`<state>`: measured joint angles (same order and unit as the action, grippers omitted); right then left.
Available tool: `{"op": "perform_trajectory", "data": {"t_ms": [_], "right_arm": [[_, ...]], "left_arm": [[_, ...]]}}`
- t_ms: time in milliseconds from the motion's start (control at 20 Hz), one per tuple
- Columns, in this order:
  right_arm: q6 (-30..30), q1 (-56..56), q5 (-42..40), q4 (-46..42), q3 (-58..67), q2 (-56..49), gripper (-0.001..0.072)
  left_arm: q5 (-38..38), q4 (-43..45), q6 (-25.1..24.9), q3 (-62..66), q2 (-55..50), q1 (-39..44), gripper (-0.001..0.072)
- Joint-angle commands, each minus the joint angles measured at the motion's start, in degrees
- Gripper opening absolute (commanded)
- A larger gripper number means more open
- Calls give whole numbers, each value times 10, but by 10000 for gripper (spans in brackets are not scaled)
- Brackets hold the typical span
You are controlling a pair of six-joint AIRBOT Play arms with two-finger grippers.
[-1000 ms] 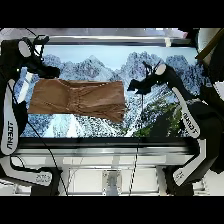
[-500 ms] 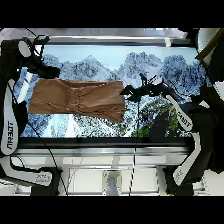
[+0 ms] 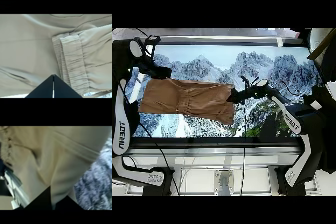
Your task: Fold the clothes and pants, and hang the long-sleeved shirts on hangers.
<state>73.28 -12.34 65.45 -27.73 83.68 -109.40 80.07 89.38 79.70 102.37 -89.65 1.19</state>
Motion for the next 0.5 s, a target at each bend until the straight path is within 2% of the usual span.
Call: {"op": "perform_trajectory", "data": {"t_ms": [0,100,250,350,450], "right_arm": [[-4,18,71,-28,0,60,33],[26,44,109,-88,0,111,33],[69,92,184,-153,0,176,32],[108,120,241,-163,0,206,32],[143,127,249,-160,1,224,32]], "left_arm": [[30,2,0,0,1,-3,13],[49,-17,0,-4,3,2,12],[48,-150,-29,-73,24,33,12],[3,-215,-43,-139,23,77,12],[-82,-250,-43,-200,7,136,12]]}}
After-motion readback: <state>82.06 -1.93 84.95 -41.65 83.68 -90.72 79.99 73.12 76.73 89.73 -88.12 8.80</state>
